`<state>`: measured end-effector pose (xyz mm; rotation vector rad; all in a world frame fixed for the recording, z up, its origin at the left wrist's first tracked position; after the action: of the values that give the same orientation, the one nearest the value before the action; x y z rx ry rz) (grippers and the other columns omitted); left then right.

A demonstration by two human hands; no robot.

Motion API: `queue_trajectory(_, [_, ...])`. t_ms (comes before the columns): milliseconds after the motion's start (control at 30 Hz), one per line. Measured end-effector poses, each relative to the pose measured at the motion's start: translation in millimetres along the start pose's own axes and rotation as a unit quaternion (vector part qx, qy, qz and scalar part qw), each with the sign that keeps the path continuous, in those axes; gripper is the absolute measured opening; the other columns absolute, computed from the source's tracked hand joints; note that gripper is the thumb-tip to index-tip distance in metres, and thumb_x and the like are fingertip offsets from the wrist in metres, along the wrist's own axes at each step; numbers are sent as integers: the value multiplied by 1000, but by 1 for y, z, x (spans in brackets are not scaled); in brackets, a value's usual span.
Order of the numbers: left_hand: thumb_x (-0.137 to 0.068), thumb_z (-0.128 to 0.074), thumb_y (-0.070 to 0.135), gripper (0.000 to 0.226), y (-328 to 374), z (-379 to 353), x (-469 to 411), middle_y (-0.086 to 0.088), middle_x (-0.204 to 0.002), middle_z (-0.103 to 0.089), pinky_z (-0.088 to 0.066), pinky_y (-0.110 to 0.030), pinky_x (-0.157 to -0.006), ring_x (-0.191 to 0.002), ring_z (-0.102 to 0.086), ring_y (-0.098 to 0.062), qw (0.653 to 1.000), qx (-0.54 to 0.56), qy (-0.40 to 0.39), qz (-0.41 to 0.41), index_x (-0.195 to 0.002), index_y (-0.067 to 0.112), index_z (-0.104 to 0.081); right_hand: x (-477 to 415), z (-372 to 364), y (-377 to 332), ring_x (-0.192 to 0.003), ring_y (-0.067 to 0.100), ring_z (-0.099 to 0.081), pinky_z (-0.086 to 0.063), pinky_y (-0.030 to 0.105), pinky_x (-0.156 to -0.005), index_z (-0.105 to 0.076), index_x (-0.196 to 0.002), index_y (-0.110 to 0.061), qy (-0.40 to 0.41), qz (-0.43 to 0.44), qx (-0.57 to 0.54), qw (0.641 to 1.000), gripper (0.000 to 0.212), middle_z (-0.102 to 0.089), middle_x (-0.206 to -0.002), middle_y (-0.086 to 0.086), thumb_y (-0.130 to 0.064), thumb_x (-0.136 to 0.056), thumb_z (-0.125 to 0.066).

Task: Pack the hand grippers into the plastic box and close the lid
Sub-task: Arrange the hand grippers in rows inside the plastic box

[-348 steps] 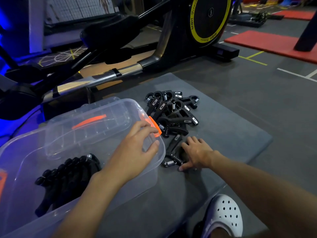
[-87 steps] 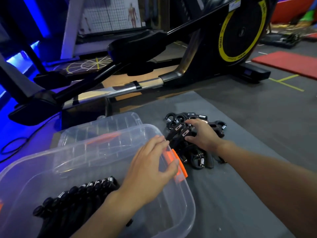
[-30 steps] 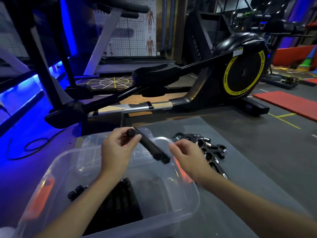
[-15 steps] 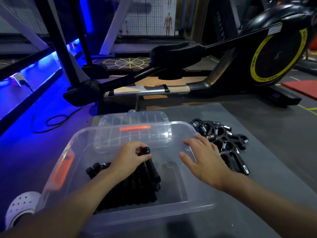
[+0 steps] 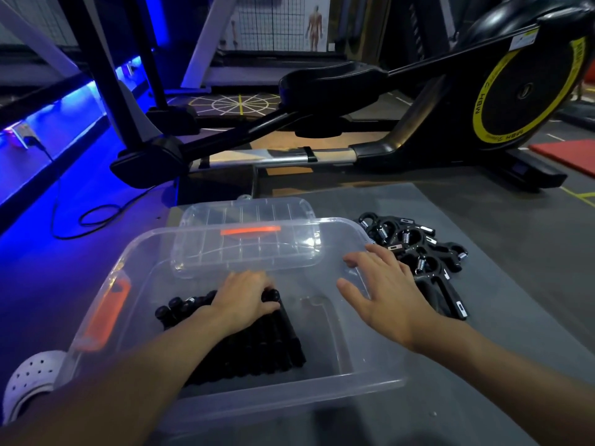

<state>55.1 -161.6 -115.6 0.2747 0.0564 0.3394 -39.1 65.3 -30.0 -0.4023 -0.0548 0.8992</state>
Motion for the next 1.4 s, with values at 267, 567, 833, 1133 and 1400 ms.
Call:
queue_trajectory(267, [-84, -69, 43, 19, -4, -1, 2, 7, -98, -68, -44, -35, -84, -98, -62, -20, 999, 3, -27, 16, -93, 26, -67, 0, 2, -1, -145, 10, -12, -20, 43, -116, -46, -131, -26, 1, 9, -7, 1000, 51, -48, -137, -11, -56, -92, -34])
queue_trajectory(567, [-86, -69, 39, 32, 85, 56, -7, 15, -110, -59, -45, -29, -96, -107, -56, -6, 974, 175, 108, -94, -114, 24, -64, -13, 26, 36, -106, 15, -56, -45, 40, -97, -60, -116, -17, 145, -94, -188, 967, 28, -61, -116, -2, -32, -93, -54])
queue_trajectory(833, [-81, -54, 65, 53, 150, 45, -38, 15, -122, -49, -42, -41, -101, -115, -49, -7, 974, 167, 65, -139, -116, 25, -55, -27, 19, 142, -98, 24, -61, -48, 46, -91, -56, -110, -23, 102, -216, -105, 965, 34, -64, -103, -2, -32, -79, -69])
queue_trajectory(1133, [-74, -58, 68, 50, 149, 38, -40, 27, -119, -43, -41, -35, -100, -111, -45, 6, 969, 196, 74, -133, -110, 32, -54, -49, -47, 188, -99, 22, -58, -39, 25, -82, -60, -126, -13, 53, -232, -111, 965, 55, -62, -111, 6, -26, -75, -78])
queue_trajectory(1400, [-69, -55, 71, 52, 149, 35, -42, 27, -119, -42, -38, -29, -94, -111, -44, 9, 966, 219, 72, -121, -106, 34, -53, -57, -60, 194, -79, 25, -61, -48, 33, -71, -68, -93, -6, 90, -223, -114, 964, 21, -67, -83, 8, -5, -72, -71])
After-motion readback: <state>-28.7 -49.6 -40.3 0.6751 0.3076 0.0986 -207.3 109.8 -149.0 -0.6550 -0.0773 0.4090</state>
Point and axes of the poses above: each hand's wrist, its own x-axis away from the middle knuckle, its own z-axis out of the back of the hand, y = z × x, the point moved 3 cm from there along -x, towards the middle knuckle
